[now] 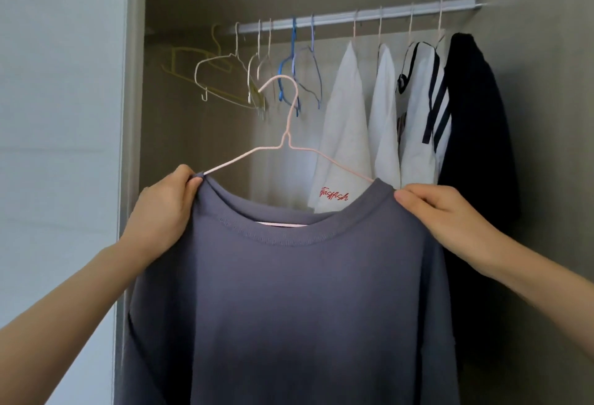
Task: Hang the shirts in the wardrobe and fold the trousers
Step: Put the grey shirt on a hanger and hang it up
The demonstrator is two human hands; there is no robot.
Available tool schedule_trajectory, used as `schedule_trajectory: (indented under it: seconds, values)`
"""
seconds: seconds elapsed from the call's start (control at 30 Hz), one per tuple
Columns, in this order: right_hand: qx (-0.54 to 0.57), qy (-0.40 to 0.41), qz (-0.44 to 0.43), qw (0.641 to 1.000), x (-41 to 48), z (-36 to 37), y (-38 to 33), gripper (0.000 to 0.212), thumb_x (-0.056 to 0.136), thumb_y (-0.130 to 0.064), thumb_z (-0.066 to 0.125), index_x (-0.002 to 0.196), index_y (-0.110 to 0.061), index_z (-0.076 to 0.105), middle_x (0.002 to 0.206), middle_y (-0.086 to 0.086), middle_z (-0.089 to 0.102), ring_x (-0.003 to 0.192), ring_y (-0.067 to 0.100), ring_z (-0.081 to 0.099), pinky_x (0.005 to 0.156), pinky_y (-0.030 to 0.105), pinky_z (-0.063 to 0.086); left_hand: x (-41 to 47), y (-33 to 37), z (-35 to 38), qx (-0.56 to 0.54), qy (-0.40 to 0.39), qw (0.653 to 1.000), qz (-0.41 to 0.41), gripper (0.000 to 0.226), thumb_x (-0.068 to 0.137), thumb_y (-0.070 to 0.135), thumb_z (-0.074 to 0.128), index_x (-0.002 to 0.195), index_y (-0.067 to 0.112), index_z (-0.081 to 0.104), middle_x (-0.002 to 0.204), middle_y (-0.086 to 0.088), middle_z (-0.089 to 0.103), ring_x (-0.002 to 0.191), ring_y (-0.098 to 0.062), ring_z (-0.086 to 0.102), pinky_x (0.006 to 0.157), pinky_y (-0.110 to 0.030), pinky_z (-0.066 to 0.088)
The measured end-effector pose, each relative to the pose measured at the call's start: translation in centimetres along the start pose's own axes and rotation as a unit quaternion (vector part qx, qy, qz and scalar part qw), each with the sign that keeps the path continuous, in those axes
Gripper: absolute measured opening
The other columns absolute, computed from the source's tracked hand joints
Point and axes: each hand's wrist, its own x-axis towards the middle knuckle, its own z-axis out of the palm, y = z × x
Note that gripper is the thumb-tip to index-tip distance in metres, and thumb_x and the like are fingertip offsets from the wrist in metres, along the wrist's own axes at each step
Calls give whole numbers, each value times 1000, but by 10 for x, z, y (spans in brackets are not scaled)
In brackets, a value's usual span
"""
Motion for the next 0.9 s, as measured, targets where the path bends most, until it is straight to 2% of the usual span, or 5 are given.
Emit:
schedule_trajectory:
  seconds: [0.1,0.27,0.5,0.73,0.9]
  values:
    - [157,2,77,985,3,6,-6,37,97,-34,51,96,-5,73,98,8,74,90,16,67,88,30,50,10,-2,10,70,-21,997,-1,30,105,33,31,81,19,41,76,1,52,83,-37,56,79,-42,32]
    - [332,9,148,931,5,7,-27,28,93,-25,57,107,-5,71,102,10,74,89,19,71,78,30,53,28,2,24,93,-29,995,8,27,106,27,31,84,18,45,91,-9,62,92,-36,59,85,-42,32]
    - [405,3,182,896,11,14,-60,26,96,-23,54,100,-5,72,99,10,75,81,18,72,72,27,58,68,-2,40,41,-87,995,-12,34,104,32,34,98,8,58,103,-16,63,99,-40,58,85,-48,46]
    - [428,23,181,885,24,12,-96,25,96,-21,54,104,-3,71,93,9,75,72,18,71,61,26,59,85,22,48,80,-88,991,-65,45,104,43,30,141,23,46,137,-16,48,126,-42,38,104,-48,34]
    - [430,84,159,885,29,16,-114,29,97,-21,53,115,-2,67,112,13,71,94,24,68,72,29,57,93,41,55,-66,-123,990,-18,42,104,32,35,138,10,48,129,-24,57,124,-36,39,104,-39,33]
